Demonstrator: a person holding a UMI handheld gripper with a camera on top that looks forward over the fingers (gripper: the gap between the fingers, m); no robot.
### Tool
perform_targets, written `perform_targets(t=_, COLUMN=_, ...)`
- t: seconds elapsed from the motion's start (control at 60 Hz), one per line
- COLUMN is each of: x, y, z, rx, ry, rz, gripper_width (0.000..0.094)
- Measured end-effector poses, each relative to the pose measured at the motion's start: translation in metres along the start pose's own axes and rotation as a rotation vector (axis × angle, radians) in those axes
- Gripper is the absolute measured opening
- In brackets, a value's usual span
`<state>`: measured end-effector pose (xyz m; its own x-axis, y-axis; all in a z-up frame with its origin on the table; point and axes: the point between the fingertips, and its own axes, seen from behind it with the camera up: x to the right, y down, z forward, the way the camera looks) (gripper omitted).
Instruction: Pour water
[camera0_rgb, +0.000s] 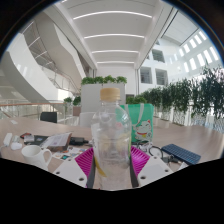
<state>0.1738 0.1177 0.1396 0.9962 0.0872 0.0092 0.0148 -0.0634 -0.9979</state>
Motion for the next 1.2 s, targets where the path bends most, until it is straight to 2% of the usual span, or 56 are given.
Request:
perform_targets(t=0.083, x=0.0, y=0.018, z=0.012, rx=-0.019, ry=-0.028, rz=0.035, gripper_width=0.0517)
perform_targets(t=0.167, x=0.0, y=0.044, z=0.01, rx=-0.078, ry=-0.057, rz=0.04, gripper_width=0.0521)
perform_targets(t=0.217, x=0.002, y=0.044, z=0.004, rx=-0.044, ry=-0.063, rz=0.048, gripper_width=0.0522)
perform_targets(t=0.383, x=-0.004, y=0.051, z=0.011, rx=-0.059, ry=-0.076, rz=0.053, gripper_width=0.0535)
perform_targets(t=0.467, x=-0.004, y=0.055, z=0.002, rx=-0.131, ry=-0.069, rz=0.031, gripper_width=0.0587)
perform_targets(t=0.533, x=0.002, y=0.062, z=-0.006, rx=-0.205, ry=-0.048, rz=0.016, gripper_width=0.0713)
perform_targets(t=0.583, x=-0.004, y=0.053, z=-0.031, rx=-0.225, ry=-0.051, rz=0.024, gripper_width=0.0825)
perform_targets(t=0.617, x=-0.007, y=0.048, z=-0.045, rx=-0.235, ry=-0.05, rz=0.032, gripper_width=0.0848)
perform_targets(t=0.733, x=-0.021, y=0.029, z=-0.108, rx=-0.295, ry=-0.027, rz=0.037, gripper_width=0.0837)
perform_targets(t=1.017, x=-0.081, y=-0.051, z=-0.275, rx=-0.299, ry=0.051, rz=0.001, gripper_width=0.0844)
perform_targets(t=1.2, x=-0.112, y=-0.083, z=-0.352, rx=-0.328, ry=0.085, rz=0.028, gripper_width=0.0842)
